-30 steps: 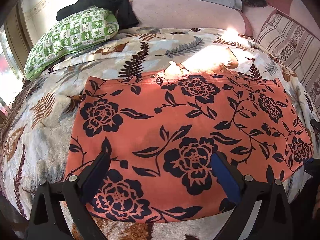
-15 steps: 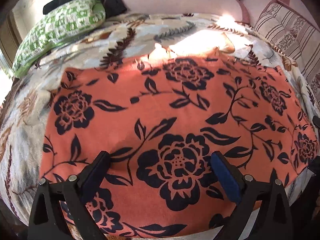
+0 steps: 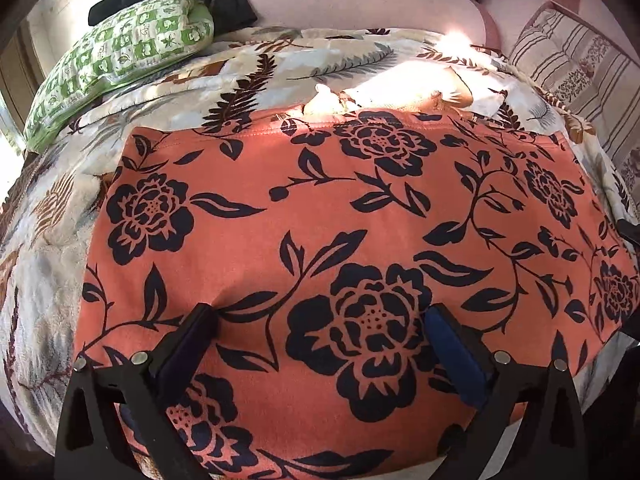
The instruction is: Fold small clothes
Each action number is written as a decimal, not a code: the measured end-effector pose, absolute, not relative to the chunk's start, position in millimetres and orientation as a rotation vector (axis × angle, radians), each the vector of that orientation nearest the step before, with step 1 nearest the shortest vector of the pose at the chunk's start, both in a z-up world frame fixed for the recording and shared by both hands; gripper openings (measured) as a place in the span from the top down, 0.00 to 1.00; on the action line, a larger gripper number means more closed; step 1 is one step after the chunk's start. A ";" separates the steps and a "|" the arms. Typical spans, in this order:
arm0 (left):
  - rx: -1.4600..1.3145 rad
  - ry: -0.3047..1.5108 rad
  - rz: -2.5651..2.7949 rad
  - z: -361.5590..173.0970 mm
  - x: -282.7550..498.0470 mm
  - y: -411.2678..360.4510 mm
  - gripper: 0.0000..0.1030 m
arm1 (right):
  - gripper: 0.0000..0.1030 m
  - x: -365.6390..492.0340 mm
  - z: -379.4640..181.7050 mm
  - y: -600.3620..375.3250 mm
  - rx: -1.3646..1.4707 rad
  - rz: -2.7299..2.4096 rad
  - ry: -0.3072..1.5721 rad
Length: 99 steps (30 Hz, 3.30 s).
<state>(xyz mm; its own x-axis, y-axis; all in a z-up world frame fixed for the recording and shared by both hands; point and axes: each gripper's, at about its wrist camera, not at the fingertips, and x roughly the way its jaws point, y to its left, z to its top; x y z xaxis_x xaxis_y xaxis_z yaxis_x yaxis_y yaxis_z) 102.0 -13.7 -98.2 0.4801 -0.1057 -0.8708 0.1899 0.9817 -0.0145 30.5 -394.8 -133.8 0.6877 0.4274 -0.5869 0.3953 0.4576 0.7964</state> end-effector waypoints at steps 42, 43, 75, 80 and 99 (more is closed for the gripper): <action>-0.464 0.769 0.071 -60.8 25.1 235.6 0.00 | 0.23 85.2 -46.3 -54.1 0.513 0.658 0.962; -0.467 0.771 0.021 -55.0 20.7 223.8 0.00 | 0.22 80.5 -46.6 -68.8 0.543 0.636 0.944; -0.553 1.019 -0.168 -116.1 57.1 171.5 0.88 | 0.14 86.1 -77.7 -133.2 0.768 0.639 0.956; -0.379 0.960 -0.056 -65.8 46.5 159.9 0.66 | 0.11 99.0 -105.5 -126.2 0.792 0.606 1.043; -0.224 1.048 -0.108 -106.8 117.3 131.7 0.22 | 0.10 145.7 -116.3 -220.8 1.001 0.517 1.014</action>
<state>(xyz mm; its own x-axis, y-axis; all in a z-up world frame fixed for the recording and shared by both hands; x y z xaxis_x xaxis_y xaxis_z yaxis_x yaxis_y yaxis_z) 117.3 131.7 -106.8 0.4964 -0.1945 -0.8460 -0.0185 0.9720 -0.2342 145.7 -220.8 -116.3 0.4669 0.7582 -0.4551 0.0765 0.4781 0.8750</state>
